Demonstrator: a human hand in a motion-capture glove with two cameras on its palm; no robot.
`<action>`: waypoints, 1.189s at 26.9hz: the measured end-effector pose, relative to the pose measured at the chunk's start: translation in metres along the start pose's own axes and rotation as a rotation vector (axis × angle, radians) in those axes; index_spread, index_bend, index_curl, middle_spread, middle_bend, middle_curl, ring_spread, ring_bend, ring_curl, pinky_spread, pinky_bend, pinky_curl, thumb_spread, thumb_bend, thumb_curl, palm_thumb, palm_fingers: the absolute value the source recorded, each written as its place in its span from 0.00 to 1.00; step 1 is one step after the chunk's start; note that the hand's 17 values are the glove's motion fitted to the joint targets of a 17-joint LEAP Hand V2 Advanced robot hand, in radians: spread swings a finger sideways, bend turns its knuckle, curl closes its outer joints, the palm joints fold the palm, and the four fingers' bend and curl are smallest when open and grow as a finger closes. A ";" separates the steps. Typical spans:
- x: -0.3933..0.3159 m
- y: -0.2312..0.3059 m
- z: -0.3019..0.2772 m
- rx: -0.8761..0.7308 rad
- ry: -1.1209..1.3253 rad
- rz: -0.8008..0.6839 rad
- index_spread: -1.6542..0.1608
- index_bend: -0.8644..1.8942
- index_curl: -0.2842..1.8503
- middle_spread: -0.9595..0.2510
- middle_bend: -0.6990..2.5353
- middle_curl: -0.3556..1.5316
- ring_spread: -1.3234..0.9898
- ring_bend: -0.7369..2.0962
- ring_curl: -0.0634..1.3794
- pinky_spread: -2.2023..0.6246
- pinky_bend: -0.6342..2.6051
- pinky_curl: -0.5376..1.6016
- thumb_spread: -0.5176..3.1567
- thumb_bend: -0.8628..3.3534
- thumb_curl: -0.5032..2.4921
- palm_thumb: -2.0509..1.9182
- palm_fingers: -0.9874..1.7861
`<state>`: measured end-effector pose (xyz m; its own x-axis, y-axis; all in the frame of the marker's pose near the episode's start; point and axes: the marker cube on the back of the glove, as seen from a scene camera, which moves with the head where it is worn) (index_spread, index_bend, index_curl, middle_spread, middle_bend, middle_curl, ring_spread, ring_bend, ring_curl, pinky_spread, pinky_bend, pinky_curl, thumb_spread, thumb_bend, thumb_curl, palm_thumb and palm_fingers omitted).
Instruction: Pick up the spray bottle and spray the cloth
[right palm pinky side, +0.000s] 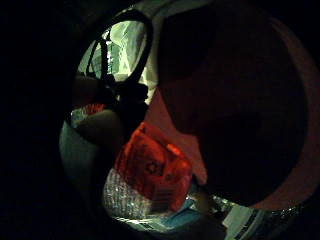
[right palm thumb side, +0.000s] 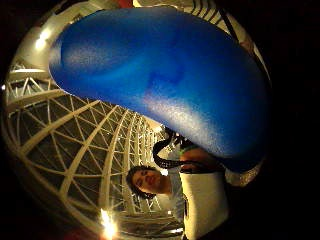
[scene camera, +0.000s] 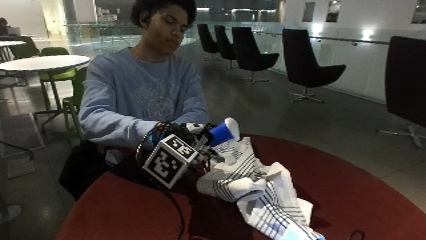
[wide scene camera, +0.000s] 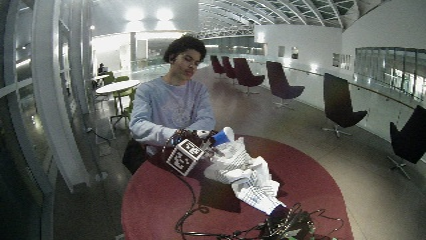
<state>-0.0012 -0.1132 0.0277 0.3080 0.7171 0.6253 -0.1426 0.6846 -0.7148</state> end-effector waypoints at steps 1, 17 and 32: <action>0.000 0.000 0.000 0.000 0.000 0.000 0.82 0.37 0.33 0.75 0.32 0.45 0.56 0.43 0.33 0.88 0.25 0.38 0.43 0.20 0.32 0.70 0.75; -0.001 0.000 0.000 -0.006 0.000 0.001 0.82 0.37 0.33 0.75 0.32 0.45 0.56 0.43 0.33 0.88 0.25 0.38 0.43 0.20 0.32 0.70 0.75; -0.026 0.005 0.017 0.053 -0.050 -0.199 0.82 0.37 0.32 0.75 0.32 0.45 0.56 0.43 0.33 0.88 0.25 0.38 0.43 0.20 0.32 0.70 0.75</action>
<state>-0.0257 -0.1257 0.0130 0.2887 0.5713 0.7683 -0.1336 0.8186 -0.5586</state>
